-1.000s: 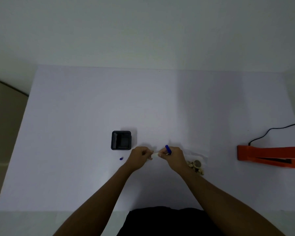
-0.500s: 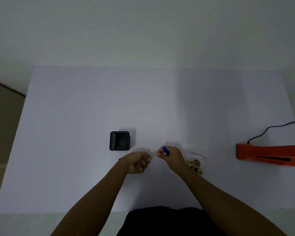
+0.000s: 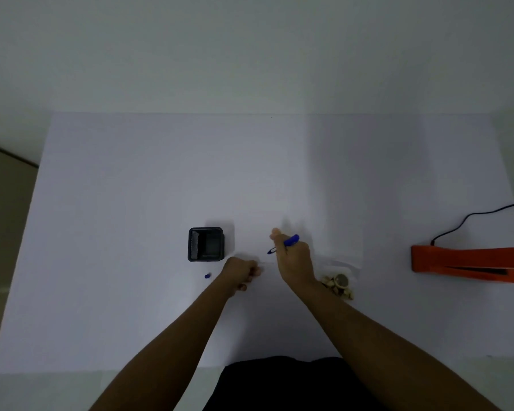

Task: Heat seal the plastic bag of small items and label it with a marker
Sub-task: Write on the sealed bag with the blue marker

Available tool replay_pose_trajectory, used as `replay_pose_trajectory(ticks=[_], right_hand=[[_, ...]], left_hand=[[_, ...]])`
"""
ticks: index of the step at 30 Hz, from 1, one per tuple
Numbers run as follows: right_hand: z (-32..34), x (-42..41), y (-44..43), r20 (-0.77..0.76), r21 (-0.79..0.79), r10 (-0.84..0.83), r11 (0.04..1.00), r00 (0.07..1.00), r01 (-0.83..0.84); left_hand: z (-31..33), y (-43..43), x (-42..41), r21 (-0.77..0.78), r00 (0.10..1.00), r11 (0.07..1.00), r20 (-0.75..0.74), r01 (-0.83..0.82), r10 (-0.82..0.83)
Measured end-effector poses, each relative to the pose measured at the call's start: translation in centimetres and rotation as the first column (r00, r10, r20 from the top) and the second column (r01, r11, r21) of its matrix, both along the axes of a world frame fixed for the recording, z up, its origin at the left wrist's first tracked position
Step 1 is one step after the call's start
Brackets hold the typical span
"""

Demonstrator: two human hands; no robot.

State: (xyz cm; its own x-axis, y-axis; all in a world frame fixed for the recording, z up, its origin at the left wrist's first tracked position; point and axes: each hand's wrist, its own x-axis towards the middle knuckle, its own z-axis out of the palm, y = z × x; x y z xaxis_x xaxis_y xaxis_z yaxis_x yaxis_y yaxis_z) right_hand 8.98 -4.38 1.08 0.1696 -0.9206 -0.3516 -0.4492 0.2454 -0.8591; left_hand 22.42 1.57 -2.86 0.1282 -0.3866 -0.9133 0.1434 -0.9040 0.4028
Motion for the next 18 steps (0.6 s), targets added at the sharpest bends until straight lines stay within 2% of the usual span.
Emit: replay_pose_trajectory(ticks=[4,9,13,18], right_hand=[[-1.9,0.8,2.3,0.087,0.109,0.082,0.99,0.993,-0.091],[-4.5,0.5,3.4,0.013,0.025,0.206,0.978,0.979,-0.206],[-5.7,0.3,3.9,-0.035,0.015,0.282,0.959,0.959,-0.282],[-6.5,0.3,3.5,-0.032,0.026,0.254,0.967,0.967,-0.254]], left_hand=[[-1.4,0.3,-1.0,-0.09,0.959,0.979,0.238,0.181,-0.155],[-1.2,1.2,-2.0,-0.147,0.82,0.906,0.5,0.397,-0.279],[-0.9,2.0,-2.6,-0.139,0.731,0.848,0.589,0.511,-0.344],[-0.4,1.9,-2.4,-0.077,0.589,0.751,0.675,0.655,-0.445]])
